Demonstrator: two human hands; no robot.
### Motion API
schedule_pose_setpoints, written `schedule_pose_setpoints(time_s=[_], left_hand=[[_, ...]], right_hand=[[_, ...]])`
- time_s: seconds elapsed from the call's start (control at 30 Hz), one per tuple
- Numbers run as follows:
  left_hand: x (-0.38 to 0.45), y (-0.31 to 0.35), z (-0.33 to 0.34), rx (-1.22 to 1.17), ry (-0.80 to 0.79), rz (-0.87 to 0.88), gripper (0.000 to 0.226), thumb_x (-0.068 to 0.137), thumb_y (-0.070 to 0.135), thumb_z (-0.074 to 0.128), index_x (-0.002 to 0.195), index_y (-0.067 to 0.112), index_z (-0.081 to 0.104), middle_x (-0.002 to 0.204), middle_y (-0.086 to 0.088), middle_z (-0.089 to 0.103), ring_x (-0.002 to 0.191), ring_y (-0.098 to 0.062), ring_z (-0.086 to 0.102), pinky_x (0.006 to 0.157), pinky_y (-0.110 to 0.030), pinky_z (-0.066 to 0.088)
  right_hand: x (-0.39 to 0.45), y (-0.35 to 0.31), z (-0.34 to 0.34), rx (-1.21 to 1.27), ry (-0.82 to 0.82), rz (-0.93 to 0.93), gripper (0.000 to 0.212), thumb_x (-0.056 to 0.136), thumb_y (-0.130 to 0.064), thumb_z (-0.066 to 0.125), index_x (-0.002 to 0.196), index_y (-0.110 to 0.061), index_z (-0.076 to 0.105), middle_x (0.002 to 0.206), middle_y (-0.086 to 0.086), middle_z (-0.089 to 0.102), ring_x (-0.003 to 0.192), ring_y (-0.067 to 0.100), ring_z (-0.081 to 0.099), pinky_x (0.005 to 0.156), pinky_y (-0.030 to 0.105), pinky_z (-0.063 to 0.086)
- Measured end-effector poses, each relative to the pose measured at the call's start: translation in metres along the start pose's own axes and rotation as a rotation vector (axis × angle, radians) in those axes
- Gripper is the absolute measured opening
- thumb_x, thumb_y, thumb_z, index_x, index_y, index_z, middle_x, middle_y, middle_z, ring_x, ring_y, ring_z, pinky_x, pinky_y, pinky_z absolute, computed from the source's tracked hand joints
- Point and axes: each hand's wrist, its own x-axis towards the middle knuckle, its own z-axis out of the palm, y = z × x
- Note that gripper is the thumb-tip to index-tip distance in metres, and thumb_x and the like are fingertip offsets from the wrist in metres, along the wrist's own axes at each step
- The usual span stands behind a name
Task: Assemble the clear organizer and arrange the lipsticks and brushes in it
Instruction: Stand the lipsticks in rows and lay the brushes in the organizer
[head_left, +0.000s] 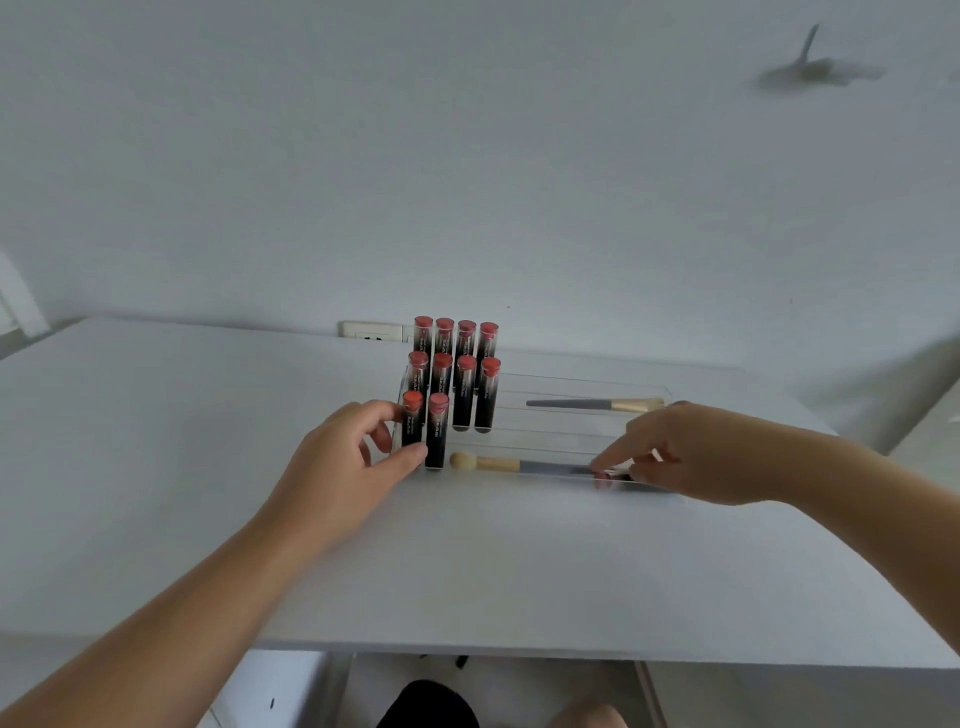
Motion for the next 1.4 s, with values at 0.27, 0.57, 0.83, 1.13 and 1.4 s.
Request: schedule_pose_setpoints(time_s=[0.27, 0.57, 0.83, 1.13, 1.4], left_hand=[[0.0, 0.0, 0.0, 0.018, -0.026, -0.012, 0.026, 0.082, 0.045, 0.077, 0.09, 0.054, 0.054, 0.09, 0.027, 0.054, 0.062, -0.002, 0.052, 0.052, -0.017, 0.037], [0.0, -0.001, 0.0, 0.007, -0.028, -0.026, 0.025, 0.082, 0.043, 0.078, 0.091, 0.052, 0.056, 0.091, 0.023, 0.055, 0.062, -0.005, 0.052, 0.054, -0.024, 0.04], [0.0, 0.0, 0.0, 0.01, -0.026, -0.017, 0.028, 0.082, 0.044, 0.078, 0.089, 0.055, 0.053, 0.089, 0.026, 0.054, 0.061, -0.001, 0.051, 0.053, -0.023, 0.038], [-0.002, 0.002, 0.0, 0.017, -0.026, -0.018, 0.026, 0.083, 0.043, 0.077, 0.099, 0.048, 0.058, 0.086, 0.013, 0.056, 0.065, -0.001, 0.051, 0.055, -0.021, 0.037], [-0.006, 0.005, -0.004, -0.013, 0.098, -0.01, 0.04, 0.077, 0.051, 0.079, 0.105, 0.046, 0.051, 0.085, 0.014, 0.055, 0.061, -0.011, 0.049, 0.056, -0.025, 0.044]], right_hand=[[0.002, -0.012, -0.015, -0.229, -0.136, -0.035, 0.049, 0.095, -0.022, 0.043, 0.119, -0.063, 0.056, 0.087, -0.022, 0.059, 0.099, 0.004, 0.057, 0.078, 0.02, 0.047], [-0.006, -0.003, -0.021, -0.342, 0.085, -0.144, 0.011, 0.093, -0.043, 0.057, 0.102, -0.047, 0.052, 0.097, -0.028, 0.055, 0.081, -0.01, 0.052, 0.062, 0.014, 0.035], [-0.004, -0.013, -0.018, 0.037, 0.286, -0.097, 0.021, 0.086, -0.033, 0.067, 0.1, -0.047, 0.063, 0.092, -0.031, 0.064, 0.085, -0.004, 0.06, 0.067, 0.012, 0.046], [0.028, -0.066, -0.002, 0.428, 0.479, -0.15, 0.018, 0.084, -0.023, 0.072, 0.098, -0.035, 0.073, 0.089, -0.022, 0.069, 0.074, 0.006, 0.064, 0.069, 0.016, 0.051], [0.047, -0.092, 0.011, 0.461, 0.542, -0.155, 0.014, 0.083, -0.028, 0.074, 0.094, -0.036, 0.071, 0.084, -0.019, 0.07, 0.071, 0.006, 0.064, 0.068, 0.024, 0.054]])
